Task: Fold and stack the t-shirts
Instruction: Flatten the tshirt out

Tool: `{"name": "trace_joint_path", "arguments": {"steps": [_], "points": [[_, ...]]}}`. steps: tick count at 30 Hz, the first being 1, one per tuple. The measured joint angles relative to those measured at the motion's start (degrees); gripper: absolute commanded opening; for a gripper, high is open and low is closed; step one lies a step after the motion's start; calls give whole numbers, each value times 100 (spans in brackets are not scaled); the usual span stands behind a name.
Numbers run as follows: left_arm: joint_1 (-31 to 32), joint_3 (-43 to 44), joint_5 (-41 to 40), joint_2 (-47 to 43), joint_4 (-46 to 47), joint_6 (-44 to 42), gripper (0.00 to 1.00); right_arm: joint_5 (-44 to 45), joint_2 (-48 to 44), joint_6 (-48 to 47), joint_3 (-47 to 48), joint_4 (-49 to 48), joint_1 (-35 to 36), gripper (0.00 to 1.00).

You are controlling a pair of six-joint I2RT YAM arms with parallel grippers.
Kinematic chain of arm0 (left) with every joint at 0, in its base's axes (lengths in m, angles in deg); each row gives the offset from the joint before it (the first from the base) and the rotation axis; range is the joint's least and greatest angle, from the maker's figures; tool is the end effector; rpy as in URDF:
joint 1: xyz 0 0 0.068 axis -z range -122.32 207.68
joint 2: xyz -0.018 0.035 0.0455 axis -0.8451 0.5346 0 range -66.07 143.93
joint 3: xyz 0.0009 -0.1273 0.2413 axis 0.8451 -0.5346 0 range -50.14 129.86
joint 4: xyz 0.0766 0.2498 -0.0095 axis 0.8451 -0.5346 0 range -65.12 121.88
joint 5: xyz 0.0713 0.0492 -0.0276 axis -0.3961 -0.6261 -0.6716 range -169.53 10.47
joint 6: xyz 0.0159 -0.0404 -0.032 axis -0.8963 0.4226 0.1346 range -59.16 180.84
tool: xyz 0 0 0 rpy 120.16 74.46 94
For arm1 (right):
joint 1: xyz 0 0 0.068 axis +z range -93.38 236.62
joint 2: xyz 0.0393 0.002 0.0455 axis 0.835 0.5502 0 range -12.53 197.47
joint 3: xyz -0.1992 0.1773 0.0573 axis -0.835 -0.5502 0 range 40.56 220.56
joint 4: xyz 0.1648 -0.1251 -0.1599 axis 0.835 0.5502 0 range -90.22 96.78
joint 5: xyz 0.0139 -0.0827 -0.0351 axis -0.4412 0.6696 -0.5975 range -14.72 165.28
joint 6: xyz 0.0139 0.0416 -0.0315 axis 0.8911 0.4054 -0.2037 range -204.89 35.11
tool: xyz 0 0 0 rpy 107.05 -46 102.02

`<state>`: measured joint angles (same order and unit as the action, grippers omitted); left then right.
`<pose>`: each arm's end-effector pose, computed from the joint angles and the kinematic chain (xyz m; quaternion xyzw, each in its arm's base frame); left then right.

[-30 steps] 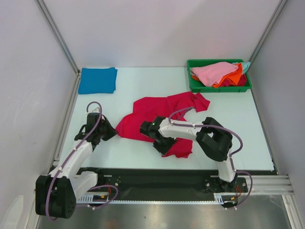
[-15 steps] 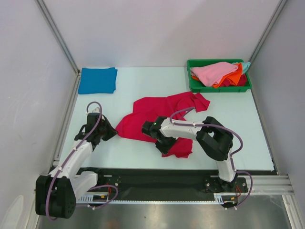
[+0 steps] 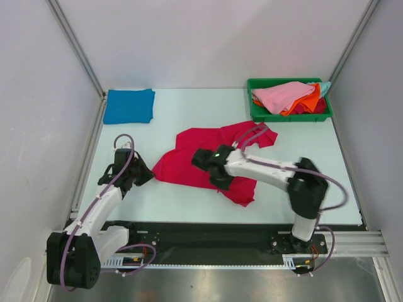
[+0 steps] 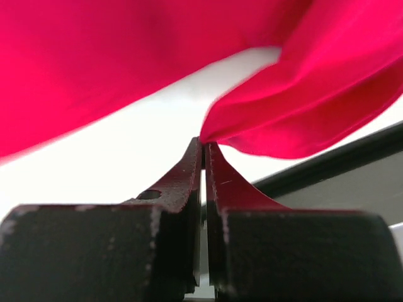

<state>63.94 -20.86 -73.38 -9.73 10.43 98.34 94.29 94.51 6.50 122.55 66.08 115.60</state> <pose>0.1900 -0.0247 0.1933 -0.2331 0.9045 -0.1784 0.3096 0.1863 0.2873 0.2088 0.2734 0.9476 -0.0534 0.1566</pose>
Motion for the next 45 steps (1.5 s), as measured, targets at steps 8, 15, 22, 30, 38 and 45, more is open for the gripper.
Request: {"name": "trace_joint_path", "arguments": {"steps": [8, 15, 22, 30, 38, 45], "points": [[0, 616, -363, -728, -599, 4, 0, -354, -4439, -2710, -846, -1226, -1941, 0], [0, 2087, -776, -1502, -1523, -31, 0, -2035, -5316, -5278, -310, -1204, -5045, 0], [0, 4454, -1248, -1139, -2326, -595, 0, -2592, -4743, -6015, 562, -1285, -5217, 0], [0, 7007, -1657, -181, -2317, -1158, 0, -3224, -4271, -5687, 1620, -1928, -6599, 0], [2, 7377, -1130, -153, -1126, -1362, 0, -4072, -4411, -5123, 1858, -3381, -7215, 0], [4, 7486, -236, -680, -498, -1628, 0, -4417, -5250, -5434, 2068, -4225, -7246, 0]]}}
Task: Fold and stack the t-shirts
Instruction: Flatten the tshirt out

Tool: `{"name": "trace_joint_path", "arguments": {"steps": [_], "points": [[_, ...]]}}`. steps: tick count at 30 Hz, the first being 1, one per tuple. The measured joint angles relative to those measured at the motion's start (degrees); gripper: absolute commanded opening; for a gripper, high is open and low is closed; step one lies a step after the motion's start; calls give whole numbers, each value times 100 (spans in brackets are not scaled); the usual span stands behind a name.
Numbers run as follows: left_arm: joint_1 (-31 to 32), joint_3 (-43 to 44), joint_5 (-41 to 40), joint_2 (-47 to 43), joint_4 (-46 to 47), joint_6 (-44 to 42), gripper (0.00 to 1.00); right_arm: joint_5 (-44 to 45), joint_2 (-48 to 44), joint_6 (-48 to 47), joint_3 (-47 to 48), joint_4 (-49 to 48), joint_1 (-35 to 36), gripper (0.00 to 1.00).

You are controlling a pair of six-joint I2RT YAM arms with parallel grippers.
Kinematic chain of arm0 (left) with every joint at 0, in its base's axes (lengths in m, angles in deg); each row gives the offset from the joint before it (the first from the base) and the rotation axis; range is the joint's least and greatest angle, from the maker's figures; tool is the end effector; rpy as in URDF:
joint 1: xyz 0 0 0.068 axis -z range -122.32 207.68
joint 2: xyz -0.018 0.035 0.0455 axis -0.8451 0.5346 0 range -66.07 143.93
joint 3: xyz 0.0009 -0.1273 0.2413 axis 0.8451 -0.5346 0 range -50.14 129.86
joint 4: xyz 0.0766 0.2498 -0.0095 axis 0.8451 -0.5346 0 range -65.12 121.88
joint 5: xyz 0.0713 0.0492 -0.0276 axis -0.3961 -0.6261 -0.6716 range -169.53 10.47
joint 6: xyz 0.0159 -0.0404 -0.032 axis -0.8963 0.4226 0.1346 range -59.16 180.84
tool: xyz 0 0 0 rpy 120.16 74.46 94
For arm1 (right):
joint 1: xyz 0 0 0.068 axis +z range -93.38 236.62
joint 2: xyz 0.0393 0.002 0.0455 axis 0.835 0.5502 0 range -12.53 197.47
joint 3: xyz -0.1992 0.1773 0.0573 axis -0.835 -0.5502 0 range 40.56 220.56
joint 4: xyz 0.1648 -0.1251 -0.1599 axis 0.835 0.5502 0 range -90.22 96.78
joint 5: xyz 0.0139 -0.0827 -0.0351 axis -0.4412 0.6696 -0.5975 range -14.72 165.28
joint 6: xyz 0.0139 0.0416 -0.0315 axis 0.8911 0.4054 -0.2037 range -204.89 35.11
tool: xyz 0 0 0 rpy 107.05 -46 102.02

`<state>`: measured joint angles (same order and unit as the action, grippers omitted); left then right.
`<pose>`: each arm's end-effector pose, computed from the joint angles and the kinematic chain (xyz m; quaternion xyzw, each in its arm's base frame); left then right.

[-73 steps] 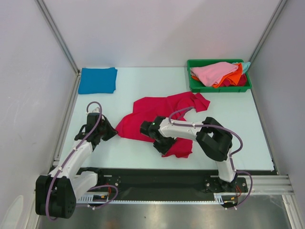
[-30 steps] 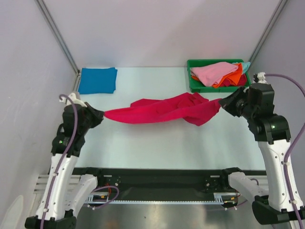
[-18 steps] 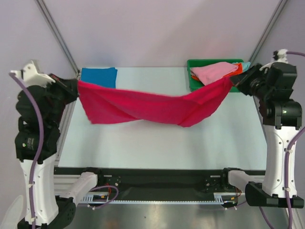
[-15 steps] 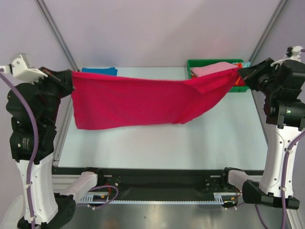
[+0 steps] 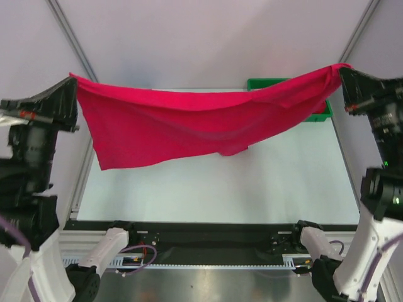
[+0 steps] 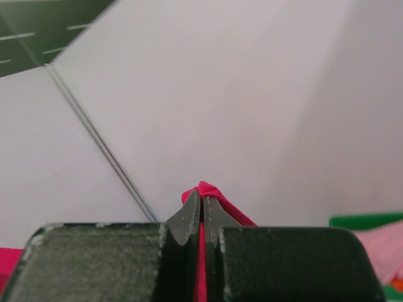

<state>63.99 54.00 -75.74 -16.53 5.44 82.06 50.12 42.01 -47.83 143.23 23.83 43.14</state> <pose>0.0377 -0.0066 0.6005 -0.0385 0.5129 -0.2204 0.8288 0.0840 -0.0045 0.5944 0.0614 0.5582 0.2834 0.7774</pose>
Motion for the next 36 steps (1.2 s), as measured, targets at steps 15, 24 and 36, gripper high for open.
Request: {"name": "trace_joint_path", "arguments": {"steps": [15, 24, 36], "points": [[2, 125, -343, -1550, 837, -258, 0, 310, -1300, -1169, 833, -1790, 706, 0], [2, -2994, -933, -702, 1475, -155, 0, 317, -337, -1318, -2981, -3084, 776, 0], [-306, -5904, -1021, 2730, 3541, -184, 0, 415, 2374, -1716, -5062, -4328, 1333, 0]]}}
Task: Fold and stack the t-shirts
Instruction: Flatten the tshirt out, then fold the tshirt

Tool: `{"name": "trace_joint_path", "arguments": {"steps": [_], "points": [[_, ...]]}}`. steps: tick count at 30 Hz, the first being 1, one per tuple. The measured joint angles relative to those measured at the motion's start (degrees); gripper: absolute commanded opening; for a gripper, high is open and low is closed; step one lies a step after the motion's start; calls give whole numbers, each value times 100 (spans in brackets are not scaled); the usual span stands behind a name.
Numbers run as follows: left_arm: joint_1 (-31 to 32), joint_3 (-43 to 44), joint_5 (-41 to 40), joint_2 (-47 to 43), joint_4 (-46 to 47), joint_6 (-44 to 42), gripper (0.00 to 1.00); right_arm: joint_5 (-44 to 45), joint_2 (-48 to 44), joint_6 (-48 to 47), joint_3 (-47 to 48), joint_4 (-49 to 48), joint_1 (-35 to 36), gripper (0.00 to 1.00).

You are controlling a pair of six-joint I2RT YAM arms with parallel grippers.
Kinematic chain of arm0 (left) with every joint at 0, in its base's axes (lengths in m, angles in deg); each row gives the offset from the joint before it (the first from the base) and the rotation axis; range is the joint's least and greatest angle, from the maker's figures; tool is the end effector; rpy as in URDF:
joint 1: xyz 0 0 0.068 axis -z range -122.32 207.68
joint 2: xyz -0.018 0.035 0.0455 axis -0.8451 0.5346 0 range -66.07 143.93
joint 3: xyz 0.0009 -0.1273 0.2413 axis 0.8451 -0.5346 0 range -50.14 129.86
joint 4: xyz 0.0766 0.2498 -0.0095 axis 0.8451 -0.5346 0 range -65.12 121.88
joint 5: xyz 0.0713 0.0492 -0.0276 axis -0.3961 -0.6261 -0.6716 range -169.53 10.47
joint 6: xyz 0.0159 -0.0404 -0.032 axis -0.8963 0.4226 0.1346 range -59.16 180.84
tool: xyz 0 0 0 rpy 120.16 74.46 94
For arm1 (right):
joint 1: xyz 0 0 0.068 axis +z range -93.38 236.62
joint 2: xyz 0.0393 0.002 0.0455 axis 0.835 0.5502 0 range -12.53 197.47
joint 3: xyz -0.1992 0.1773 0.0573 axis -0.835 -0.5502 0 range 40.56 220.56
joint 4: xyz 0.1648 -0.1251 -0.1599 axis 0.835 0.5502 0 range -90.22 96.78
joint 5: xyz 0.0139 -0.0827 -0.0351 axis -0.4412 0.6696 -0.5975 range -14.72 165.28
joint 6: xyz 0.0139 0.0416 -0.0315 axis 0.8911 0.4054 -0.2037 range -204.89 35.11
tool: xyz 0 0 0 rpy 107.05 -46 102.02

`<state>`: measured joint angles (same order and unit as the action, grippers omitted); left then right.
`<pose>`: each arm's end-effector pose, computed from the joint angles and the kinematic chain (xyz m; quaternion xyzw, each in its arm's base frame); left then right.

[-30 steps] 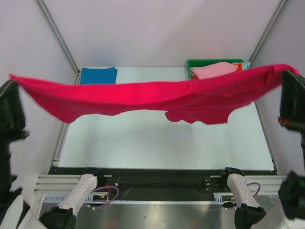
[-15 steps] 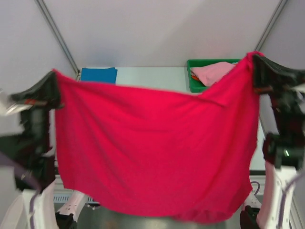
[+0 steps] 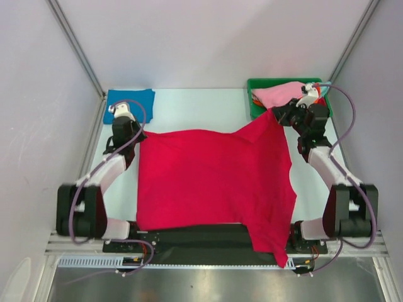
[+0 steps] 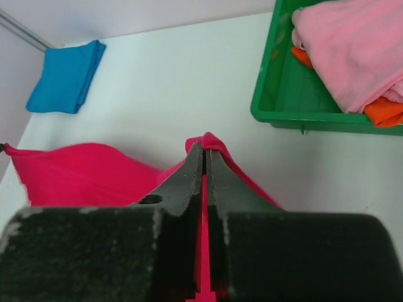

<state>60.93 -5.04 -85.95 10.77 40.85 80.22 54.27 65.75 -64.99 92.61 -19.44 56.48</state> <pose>0.3004 -0.0131 0.2504 -0.1473 0.8189 -0.0627 0.5512 0.3192 0.0120 0.3044 0.0092 0.7462 0.2464 0.6183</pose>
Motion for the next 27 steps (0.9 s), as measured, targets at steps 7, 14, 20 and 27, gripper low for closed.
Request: {"name": "trace_joint_path", "arguments": {"steps": [7, 14, 20, 27], "points": [[-468, 632, 275, 1969, 575, 33, 0, -138, 1298, -144, 426, -190, -9, 0], [-776, 944, 450, 2013, 638, 118, 0, -387, 1596, -55, 968, -107, -7, 0], [-815, 1178, 710, 2013, 328, 116, 0, -363, 1550, 267, 1130, 474, 153, 0], [-841, 1364, 898, 1982, -579, 190, 0, -227, 1058, 717, 1128, 1910, 225, 0]]}}
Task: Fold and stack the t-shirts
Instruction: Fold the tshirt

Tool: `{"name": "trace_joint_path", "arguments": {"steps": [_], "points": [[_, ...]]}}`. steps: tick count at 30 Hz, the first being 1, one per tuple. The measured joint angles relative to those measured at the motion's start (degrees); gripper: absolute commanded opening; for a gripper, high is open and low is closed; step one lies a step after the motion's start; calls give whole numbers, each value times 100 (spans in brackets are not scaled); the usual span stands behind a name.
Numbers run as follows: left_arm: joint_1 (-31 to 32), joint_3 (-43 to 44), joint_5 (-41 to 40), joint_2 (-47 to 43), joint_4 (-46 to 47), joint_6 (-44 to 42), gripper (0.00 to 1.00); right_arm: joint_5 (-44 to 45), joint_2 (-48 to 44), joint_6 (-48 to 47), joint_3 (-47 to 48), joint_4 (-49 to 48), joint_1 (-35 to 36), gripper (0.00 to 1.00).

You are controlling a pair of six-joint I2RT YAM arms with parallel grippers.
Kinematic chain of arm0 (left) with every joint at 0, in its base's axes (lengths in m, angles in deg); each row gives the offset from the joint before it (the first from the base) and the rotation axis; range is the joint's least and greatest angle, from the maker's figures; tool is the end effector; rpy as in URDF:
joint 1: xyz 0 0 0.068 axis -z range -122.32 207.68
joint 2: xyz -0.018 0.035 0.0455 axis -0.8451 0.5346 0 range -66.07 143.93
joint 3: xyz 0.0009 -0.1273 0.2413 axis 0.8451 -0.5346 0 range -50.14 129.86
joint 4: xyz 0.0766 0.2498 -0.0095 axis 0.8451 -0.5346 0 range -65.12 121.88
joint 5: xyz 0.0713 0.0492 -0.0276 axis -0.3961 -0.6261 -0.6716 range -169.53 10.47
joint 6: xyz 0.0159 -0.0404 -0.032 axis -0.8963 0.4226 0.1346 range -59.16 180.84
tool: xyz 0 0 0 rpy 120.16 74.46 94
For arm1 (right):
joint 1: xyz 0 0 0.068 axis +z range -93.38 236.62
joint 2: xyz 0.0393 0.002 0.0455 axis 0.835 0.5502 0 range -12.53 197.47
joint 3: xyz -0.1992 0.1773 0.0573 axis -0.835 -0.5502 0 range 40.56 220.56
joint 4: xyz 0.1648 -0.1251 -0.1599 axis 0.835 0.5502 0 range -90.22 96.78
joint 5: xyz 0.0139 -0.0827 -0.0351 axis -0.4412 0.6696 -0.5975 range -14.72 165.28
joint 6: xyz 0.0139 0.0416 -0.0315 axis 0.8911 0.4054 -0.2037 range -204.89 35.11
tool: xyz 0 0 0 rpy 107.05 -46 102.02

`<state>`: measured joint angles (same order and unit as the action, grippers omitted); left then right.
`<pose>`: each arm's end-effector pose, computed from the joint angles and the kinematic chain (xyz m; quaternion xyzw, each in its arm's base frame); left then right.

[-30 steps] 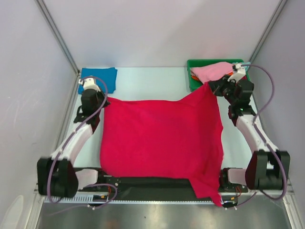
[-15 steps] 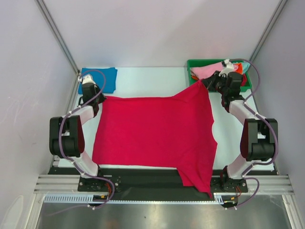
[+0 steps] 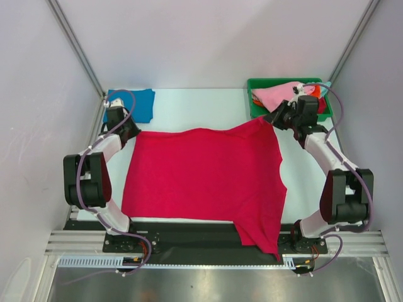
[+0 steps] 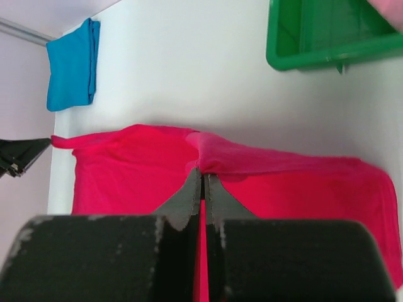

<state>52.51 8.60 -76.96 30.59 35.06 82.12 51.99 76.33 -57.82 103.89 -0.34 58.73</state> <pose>0.3694 0.0318 0.2101 -0.1925 0.8646 -0.0846 0.4563 0.3574 0.0273 0.2801 0.0736 0.8316 0.2970 0.4634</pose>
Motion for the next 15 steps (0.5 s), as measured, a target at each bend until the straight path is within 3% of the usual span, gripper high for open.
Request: {"name": "trace_joint_path", "arguments": {"steps": [8, 15], "points": [[-50, 522, -98, -44, -1593, 101, 0, 151, -820, 229, 0, 1397, -186, 0], [-87, 848, -243, -44, -2559, -138, 0, 131, -916, 153, -63, 2297, -334, 0]]}}
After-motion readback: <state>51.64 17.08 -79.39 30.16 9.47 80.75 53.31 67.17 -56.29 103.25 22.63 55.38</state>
